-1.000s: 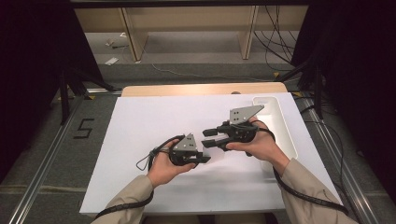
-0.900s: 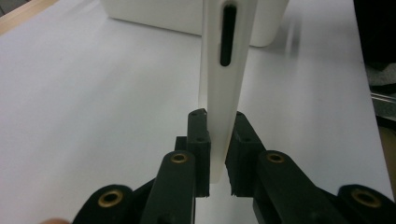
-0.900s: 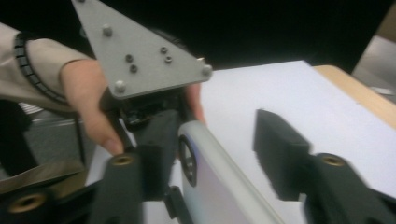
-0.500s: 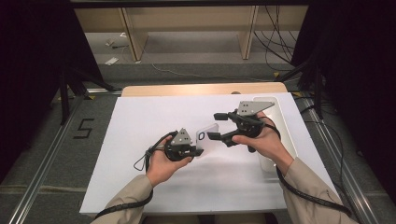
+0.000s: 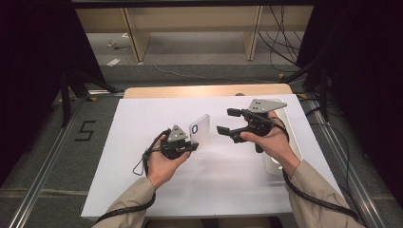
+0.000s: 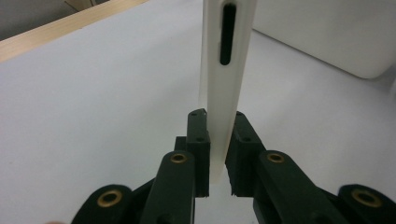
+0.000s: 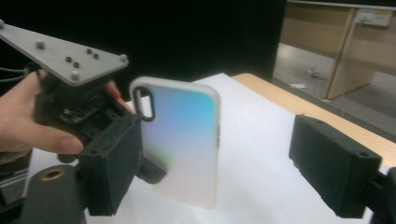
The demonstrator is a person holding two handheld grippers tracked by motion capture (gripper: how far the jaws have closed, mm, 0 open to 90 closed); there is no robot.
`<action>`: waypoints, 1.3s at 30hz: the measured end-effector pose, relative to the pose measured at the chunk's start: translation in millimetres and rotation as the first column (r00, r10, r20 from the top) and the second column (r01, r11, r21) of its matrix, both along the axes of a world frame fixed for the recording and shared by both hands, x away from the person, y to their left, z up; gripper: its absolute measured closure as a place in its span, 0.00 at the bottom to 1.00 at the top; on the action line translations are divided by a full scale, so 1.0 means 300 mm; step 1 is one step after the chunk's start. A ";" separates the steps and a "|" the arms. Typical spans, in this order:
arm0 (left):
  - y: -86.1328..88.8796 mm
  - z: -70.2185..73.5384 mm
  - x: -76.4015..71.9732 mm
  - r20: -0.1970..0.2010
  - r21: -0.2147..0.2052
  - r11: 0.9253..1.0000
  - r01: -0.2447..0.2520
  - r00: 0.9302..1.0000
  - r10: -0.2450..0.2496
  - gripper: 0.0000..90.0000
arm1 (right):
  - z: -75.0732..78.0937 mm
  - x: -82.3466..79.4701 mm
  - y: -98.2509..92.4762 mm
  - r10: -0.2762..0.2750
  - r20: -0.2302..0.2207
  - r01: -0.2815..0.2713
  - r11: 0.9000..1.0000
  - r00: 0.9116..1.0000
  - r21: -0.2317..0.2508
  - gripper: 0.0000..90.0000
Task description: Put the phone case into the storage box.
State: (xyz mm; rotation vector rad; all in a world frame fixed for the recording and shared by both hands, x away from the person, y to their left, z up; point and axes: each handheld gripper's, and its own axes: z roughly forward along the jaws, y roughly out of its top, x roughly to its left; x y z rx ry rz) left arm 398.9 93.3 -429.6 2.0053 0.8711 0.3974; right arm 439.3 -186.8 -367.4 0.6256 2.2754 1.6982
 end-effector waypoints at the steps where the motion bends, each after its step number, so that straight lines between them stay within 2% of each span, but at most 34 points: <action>1: 0.002 0.000 0.000 0.000 -0.003 1.000 -0.010 1.000 0.010 0.90 | -0.001 0.002 -0.002 -0.011 0.005 0.011 1.000 1.000 0.001 0.18; 8: 0.014 0.003 0.003 0.000 -0.008 0.998 -0.062 0.998 0.062 0.90 | -0.011 0.007 -0.015 -0.076 0.017 0.076 0.997 0.997 0.016 0.17; 14: 0.017 0.003 0.006 -0.013 -0.008 0.997 -0.074 0.997 0.074 0.90 | -0.030 0.006 -0.013 -0.122 0.019 0.121 0.992 0.992 0.025 0.16; 29: 0.000 0.007 0.009 -0.058 -0.029 0.997 -0.071 0.996 0.069 0.90 | -0.047 -0.017 0.003 -0.137 0.022 0.137 0.990 0.990 0.023 0.13; 39: -0.034 0.019 0.014 -0.071 -0.035 0.997 -0.063 0.996 0.060 0.90 | -0.033 -0.030 0.009 -0.152 0.042 0.151 0.988 0.987 0.041 0.11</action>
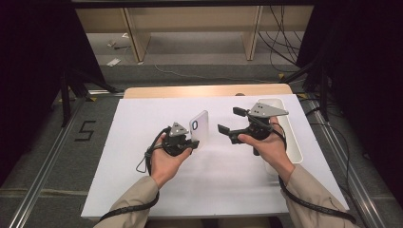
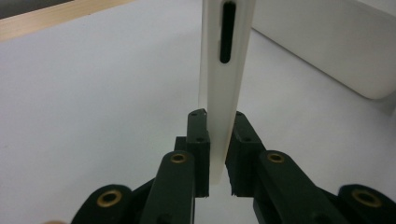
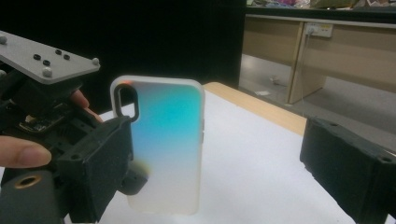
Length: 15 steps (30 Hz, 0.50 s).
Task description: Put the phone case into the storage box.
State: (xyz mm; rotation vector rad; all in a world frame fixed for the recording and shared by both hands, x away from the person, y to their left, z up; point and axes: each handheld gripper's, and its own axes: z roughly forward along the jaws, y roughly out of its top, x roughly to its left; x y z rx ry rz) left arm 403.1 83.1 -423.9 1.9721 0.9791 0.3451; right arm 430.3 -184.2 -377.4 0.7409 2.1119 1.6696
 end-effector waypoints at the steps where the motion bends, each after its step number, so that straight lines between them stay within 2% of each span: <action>1: -0.003 0.001 0.000 -0.002 -0.002 1.000 0.001 1.000 -0.001 0.90 | 0.001 0.000 0.001 0.002 0.002 -0.002 1.000 1.000 0.001 0.11; 7: -0.019 0.007 -0.002 -0.004 -0.015 1.000 0.000 1.000 0.000 0.90 | 0.001 -0.010 0.017 -0.004 0.006 0.003 1.000 1.000 0.010 0.11; 15: -0.051 0.010 -0.007 -0.013 -0.009 1.000 0.013 1.000 -0.013 0.90 | -0.004 -0.019 0.041 0.009 0.008 -0.010 1.000 1.000 0.007 0.10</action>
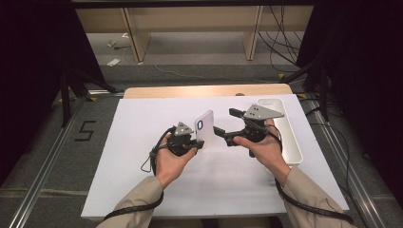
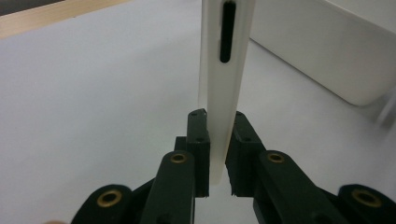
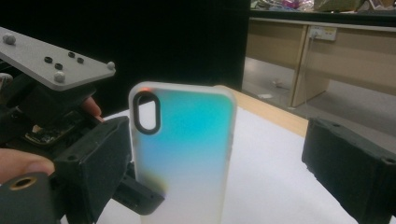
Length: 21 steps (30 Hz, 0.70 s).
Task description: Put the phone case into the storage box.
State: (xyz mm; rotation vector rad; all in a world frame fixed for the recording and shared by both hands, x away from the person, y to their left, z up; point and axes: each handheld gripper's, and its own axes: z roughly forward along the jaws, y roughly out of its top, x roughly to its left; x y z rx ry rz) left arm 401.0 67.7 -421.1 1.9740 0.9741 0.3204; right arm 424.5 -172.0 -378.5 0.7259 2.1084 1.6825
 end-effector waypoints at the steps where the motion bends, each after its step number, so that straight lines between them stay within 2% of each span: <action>1: -0.005 0.001 0.000 0.001 0.001 1.000 0.004 1.000 -0.004 0.90 | 0.000 -0.001 0.002 -0.001 -0.001 0.001 1.000 1.000 -0.001 0.10; 10: -0.045 0.005 -0.005 0.006 0.004 1.000 0.029 1.000 -0.029 0.90 | -0.007 -0.002 0.013 0.002 -0.006 -0.002 1.000 1.000 -0.002 0.08; 21: -0.069 0.004 -0.008 0.005 0.005 0.999 0.035 0.999 -0.035 0.90 | -0.014 -0.002 0.025 -0.005 -0.006 0.005 1.000 1.000 -0.002 0.03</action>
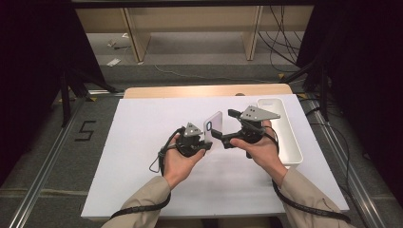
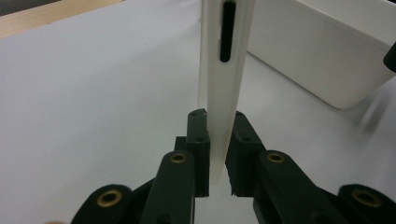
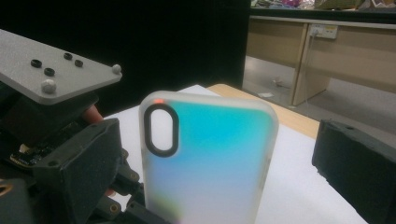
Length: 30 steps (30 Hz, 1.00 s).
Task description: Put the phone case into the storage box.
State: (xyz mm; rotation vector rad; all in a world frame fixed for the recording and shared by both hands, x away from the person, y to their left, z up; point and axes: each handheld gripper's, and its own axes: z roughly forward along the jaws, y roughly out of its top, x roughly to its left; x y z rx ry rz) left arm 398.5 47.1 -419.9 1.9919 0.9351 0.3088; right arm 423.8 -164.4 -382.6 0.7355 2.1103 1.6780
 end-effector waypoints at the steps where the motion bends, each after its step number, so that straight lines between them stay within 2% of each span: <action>1: -0.003 -0.002 -0.001 -0.001 -0.002 1.000 0.002 1.000 -0.002 0.90 | -0.001 0.000 0.001 -0.003 0.001 0.003 1.000 1.000 0.001 0.02; 16: -0.028 -0.004 -0.010 0.004 0.006 1.000 0.017 1.000 -0.017 0.90 | -0.022 0.000 0.025 -0.045 -0.008 0.045 0.999 0.999 0.024 0.04; 30: -0.033 -0.011 -0.013 0.004 0.009 1.000 0.013 1.000 -0.013 0.89 | -0.038 -0.007 0.040 -0.071 -0.003 0.071 0.997 0.997 0.008 0.10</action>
